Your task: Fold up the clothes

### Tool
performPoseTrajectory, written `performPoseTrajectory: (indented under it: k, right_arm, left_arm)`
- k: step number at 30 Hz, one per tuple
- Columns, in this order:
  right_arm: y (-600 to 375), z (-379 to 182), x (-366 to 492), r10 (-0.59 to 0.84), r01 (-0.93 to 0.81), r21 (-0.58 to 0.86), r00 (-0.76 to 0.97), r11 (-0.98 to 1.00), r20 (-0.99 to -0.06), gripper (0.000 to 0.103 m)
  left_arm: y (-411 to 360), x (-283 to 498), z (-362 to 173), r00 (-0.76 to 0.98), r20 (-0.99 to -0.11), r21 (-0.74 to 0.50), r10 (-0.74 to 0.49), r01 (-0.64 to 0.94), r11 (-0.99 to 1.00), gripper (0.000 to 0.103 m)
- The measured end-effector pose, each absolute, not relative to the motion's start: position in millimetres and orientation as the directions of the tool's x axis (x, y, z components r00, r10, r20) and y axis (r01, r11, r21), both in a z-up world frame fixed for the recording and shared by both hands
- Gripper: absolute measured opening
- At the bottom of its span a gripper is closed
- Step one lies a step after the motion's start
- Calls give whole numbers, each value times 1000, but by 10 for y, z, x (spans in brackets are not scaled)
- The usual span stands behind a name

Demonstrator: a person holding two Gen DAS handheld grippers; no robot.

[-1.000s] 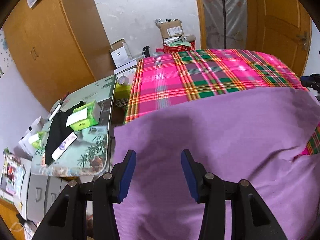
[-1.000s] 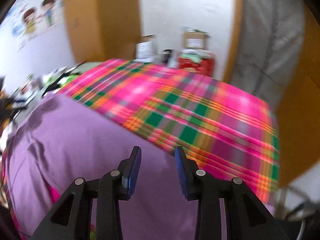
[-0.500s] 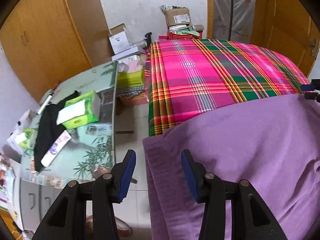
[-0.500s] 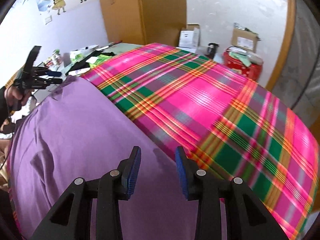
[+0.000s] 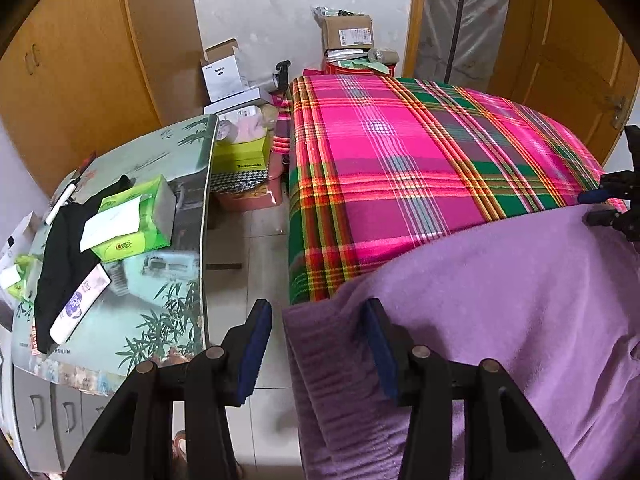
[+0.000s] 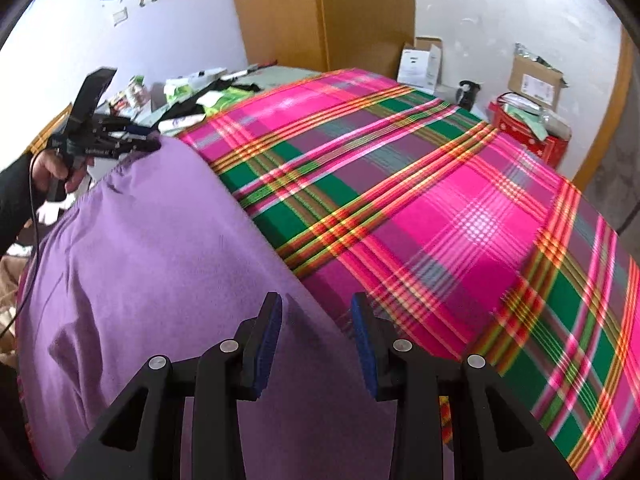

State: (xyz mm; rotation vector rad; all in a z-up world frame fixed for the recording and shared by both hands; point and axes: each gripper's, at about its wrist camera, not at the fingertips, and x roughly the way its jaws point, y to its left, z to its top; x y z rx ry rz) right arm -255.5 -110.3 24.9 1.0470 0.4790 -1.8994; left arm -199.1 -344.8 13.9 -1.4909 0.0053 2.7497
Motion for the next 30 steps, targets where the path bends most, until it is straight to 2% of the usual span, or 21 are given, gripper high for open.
performPoseTrajectory:
  k: [4,5,7,9,12,22,30]
  right_arm:
    - [-1155,199,-2546,-516,855,69,-243,-513,-821,38]
    - [-1164,196,-2543,-518,856,70,-242,-512,-821,39]
    - [-1168,198,-2540,-515,855,74,-238,-514,-824,35]
    - [-1170,205,-2533,-512,852,84,-228,-516,-828,11]
    - [-1185,225,-2476,-503,853,76,-231,-517,-833,4]
    - [-1055,669,-2149,-546,845,37,-311,-534,-778,3]
    - [-878,1140,-1549,-596,852,1,-365,-523,-716,3]
  left_arm:
    - [-3491,-2005,122,-553,-832,-35,42,-24,-999,50]
    - [-3498,-2002,119,-555,-830,-44,52,-27,-999,47]
    - [-3491,-1989,116,-561,-825,-57,70,-41,-998,40]
    - [-3449,-1970,125,-570,-819,-39,63,-54,-998,33]
    - [-3382,-1960,152,-580,-814,-1,35,-60,-998,29]
    - [-3321,-1650,608,-666,-746,25,3,-33,-999,29]
    - [-3211,-1066,1094,-747,-665,13,8,-22,-1000,29]
